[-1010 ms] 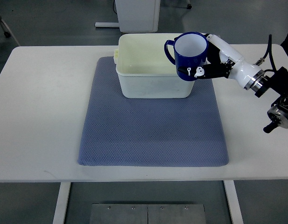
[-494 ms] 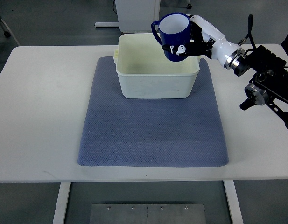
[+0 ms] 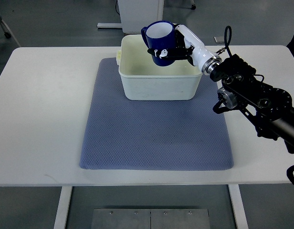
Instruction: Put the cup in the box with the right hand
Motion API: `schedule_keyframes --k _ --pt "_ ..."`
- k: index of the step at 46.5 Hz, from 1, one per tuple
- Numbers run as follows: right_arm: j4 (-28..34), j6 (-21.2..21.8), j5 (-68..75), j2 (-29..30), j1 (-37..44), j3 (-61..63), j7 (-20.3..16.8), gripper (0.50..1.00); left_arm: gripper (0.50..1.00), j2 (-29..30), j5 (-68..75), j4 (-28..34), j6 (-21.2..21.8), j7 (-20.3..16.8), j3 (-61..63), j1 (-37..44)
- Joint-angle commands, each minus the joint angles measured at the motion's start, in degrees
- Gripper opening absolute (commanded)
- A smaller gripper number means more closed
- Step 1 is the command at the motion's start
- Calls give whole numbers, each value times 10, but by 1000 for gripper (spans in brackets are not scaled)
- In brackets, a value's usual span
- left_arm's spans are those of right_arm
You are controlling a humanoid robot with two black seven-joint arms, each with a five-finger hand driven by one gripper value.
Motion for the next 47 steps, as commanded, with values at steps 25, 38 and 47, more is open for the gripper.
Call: schedule_keyframes --k 25,38,47 --pt "-23 -7 7 16 -23 -11 14 811 1000 0 0 0 0 0 0 0" --pt "-22 -7 10 15 -20 -11 13 966 1000 0 0 0 0 0 0 0" --pt "-20 -7 11 14 -19 -11 12 993 1000 0 0 0 0 0 0 0"
